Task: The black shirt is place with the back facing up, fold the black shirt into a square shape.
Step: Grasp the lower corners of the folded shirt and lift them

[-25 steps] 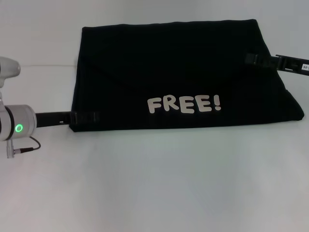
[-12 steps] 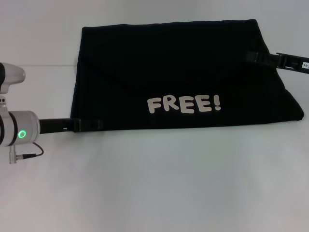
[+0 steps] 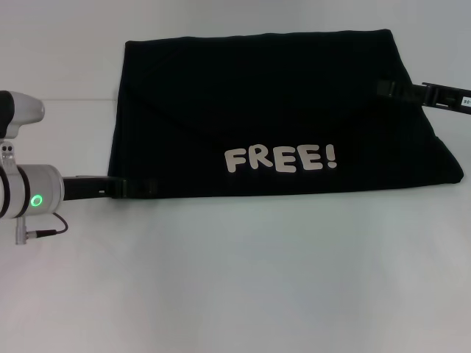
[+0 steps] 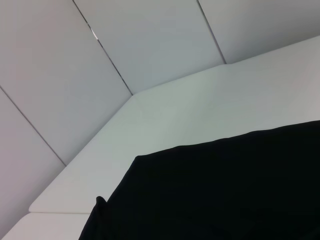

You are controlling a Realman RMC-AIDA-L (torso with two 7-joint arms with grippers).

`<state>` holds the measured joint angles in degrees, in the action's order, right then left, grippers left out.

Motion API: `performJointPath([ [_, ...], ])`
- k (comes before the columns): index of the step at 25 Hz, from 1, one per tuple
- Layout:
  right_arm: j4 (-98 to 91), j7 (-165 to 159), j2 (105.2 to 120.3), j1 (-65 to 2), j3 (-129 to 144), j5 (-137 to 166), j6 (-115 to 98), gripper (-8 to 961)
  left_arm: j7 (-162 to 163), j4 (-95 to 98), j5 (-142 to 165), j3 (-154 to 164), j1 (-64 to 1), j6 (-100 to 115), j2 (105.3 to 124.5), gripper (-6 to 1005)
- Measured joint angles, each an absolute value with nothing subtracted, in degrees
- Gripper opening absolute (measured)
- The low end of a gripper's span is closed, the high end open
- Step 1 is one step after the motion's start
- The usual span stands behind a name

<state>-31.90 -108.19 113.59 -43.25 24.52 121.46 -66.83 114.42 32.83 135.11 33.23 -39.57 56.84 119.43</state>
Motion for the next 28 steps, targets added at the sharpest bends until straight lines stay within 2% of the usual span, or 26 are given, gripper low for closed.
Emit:
performJointPath([
  [4,-31.9,-108.2,113.61,-43.2,24.5,121.5,-66.9,734,113.9,32.8,135.9,33.2,-39.5,56.4,119.37,852],
  [9,-31.9,-108.2,113.63,-43.2,24.5,121.5,-67.1,734,114.2,32.9,136.7,33.2,-39.7,56.2,119.29,664],
  [12,-31.9,-108.2,113.63,-43.2,24.5,121.5,-67.2,734,114.1,32.9,136.7,33.2,-39.6,56.2,119.27,429],
  [18,-32.1,-108.7,113.61,-43.1,24.5,121.5,-67.6,733,114.2,32.9,137.8,33.2,-39.6,55.6,119.26,197],
  [20,-32.2,-108.8,113.52,-43.0,24.5,121.6,-67.8,733,114.2,32.9,138.0,33.2,-39.7,55.4,119.26,157],
  [23,-32.2,-110.1,112.93,-43.0,24.9,123.3,-67.7,733,114.2,33.1,138.0,33.0,-39.7,55.4,119.26,98],
  [28,-32.2,-117.4,110.48,-42.6,26.0,130.1,-65.8,733,114.5,35.3,137.7,32.6,-39.1,57.5,119.32,-1],
])
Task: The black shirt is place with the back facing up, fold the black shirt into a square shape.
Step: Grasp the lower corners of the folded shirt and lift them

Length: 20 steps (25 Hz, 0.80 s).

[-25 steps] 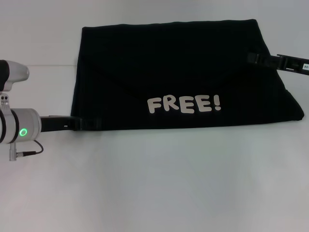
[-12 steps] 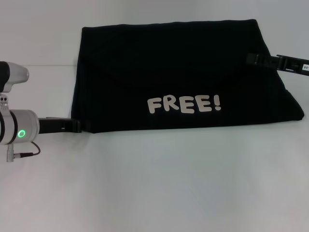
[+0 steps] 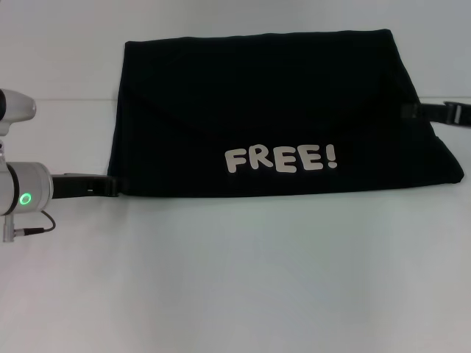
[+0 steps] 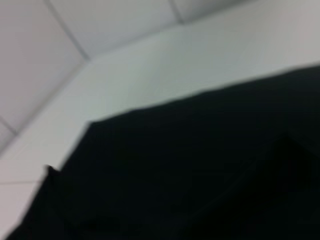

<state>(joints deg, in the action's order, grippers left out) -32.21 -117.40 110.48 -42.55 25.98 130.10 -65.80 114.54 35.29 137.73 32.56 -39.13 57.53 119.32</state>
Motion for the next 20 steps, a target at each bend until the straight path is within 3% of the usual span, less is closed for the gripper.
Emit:
performJointPath([
  [5,-32.6,-124.6,109.0,-41.1,26.0,137.3,-63.9,731,114.6,36.0,137.6,32.5,-39.0,58.4,119.45,-2],
  [8,-32.4,-125.9,108.86,-40.1,26.0,139.4,-61.1,732,114.6,35.8,137.5,32.6,-39.3,58.1,119.41,-2],
  [20,-28.5,-125.6,110.45,-40.1,29.2,140.1,-52.3,702,114.6,35.5,137.5,33.0,-40.3,57.6,119.23,-1],
])
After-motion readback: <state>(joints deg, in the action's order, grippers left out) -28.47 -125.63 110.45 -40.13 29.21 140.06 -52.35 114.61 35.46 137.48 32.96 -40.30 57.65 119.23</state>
